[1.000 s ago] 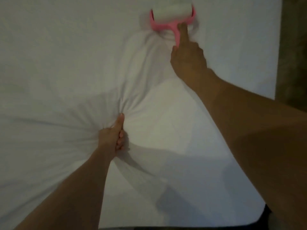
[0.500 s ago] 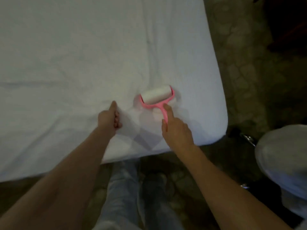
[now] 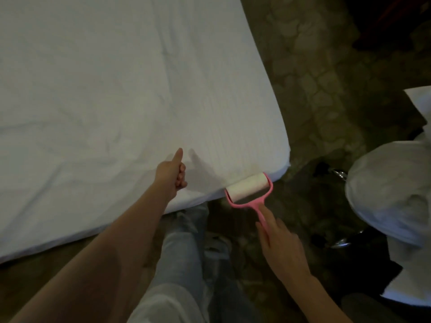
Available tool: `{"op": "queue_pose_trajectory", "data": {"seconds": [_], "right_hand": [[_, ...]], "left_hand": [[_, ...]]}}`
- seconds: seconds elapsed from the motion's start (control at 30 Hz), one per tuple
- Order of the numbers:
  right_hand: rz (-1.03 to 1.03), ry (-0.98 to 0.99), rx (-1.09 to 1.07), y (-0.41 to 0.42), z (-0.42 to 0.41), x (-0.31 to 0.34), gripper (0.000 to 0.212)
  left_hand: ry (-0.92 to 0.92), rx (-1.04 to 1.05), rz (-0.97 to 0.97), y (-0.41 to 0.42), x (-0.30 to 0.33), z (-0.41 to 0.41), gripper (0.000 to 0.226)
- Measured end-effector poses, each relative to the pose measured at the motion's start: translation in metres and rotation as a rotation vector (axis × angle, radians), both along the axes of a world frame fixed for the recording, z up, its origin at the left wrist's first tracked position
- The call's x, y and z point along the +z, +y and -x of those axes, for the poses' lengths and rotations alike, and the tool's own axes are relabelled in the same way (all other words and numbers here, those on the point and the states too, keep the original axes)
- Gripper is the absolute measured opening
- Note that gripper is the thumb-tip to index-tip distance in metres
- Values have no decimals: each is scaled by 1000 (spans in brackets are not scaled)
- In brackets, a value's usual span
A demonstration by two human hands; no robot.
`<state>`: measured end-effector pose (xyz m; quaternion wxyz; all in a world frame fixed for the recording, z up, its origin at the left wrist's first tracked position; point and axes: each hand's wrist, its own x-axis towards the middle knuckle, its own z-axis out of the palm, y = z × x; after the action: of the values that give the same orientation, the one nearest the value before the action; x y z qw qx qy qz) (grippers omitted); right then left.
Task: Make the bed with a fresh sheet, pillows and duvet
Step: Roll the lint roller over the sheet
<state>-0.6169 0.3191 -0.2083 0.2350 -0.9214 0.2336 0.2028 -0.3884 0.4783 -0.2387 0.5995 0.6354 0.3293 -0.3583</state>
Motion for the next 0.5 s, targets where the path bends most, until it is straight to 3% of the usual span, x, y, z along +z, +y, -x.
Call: {"op": "queue_pose_trajectory", "data": {"seconds": [0.13, 0.27, 0.4, 0.5], "right_hand": [[-138, -74, -37, 7, -46, -17, 52], [-162, -169, -4, -8, -135, -18, 50], [-187, -81, 44, -19, -256, -12, 46], [-127, -111, 66, -20, -355, -16, 50]], "left_hand": [[-113, -27, -73, -16, 4, -50, 53], [-125, 86, -45, -37, 3, -116, 55], [-66, 252, -7, -61, -14, -161, 59], [-14, 180, -181, -70, -33, -169, 64]]}}
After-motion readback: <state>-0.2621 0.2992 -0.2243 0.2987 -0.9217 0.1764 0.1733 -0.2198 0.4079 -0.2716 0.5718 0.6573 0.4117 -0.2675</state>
